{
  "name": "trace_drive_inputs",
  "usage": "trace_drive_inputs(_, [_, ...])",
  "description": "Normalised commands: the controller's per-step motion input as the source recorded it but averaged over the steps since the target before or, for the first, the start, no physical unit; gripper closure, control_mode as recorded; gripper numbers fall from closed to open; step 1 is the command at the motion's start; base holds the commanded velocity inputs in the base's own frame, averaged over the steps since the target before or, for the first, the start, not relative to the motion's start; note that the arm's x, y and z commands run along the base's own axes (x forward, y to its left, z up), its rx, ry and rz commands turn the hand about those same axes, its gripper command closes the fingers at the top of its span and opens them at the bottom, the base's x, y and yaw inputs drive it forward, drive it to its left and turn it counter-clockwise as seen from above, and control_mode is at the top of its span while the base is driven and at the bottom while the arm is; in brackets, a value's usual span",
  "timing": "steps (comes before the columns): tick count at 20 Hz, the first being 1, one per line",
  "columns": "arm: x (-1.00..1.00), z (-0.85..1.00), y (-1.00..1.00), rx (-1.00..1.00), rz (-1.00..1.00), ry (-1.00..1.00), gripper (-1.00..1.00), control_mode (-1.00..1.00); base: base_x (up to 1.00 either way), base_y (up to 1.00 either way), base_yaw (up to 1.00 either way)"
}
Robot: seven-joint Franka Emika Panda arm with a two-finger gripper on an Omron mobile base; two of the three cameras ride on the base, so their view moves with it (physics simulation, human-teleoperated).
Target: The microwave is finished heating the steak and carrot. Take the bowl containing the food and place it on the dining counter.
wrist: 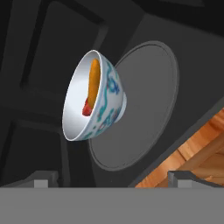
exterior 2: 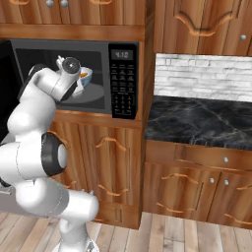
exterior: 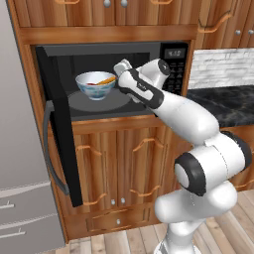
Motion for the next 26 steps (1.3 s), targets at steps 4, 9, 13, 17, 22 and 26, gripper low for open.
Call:
trace_drive_inputs(4, [0.68,-0.3,0.18,-0.06,0.0,0.05,-1.0,-1.0,0.0,0.0,0.0])
trace_drive_inputs(9, [0.48,-0.09,0.27,-0.01,0.0,0.0,-1.0,-1.0,0.0,0.0,0.0])
trace_drive_inputs(13, [0.29,-0.34,0.35,-0.07,0.0,0.03,-1.0,-1.0,0.0,0.0,0.0])
trace_drive_inputs(17, [0.49,-0.13,0.37,-0.05,0.0,0.01,-1.0,-1.0,0.0,0.0,0.0])
trace_drive_inputs(22, [0.55,-0.01,0.33,-0.02,0.0,0.0,-1.0,-1.0,0.0,0.0,0.0])
trace_drive_inputs(26, [0.59,-0.02,0.14,0.0,0.0,0.0,-1.0,-1.0,0.0,0.0,0.0])
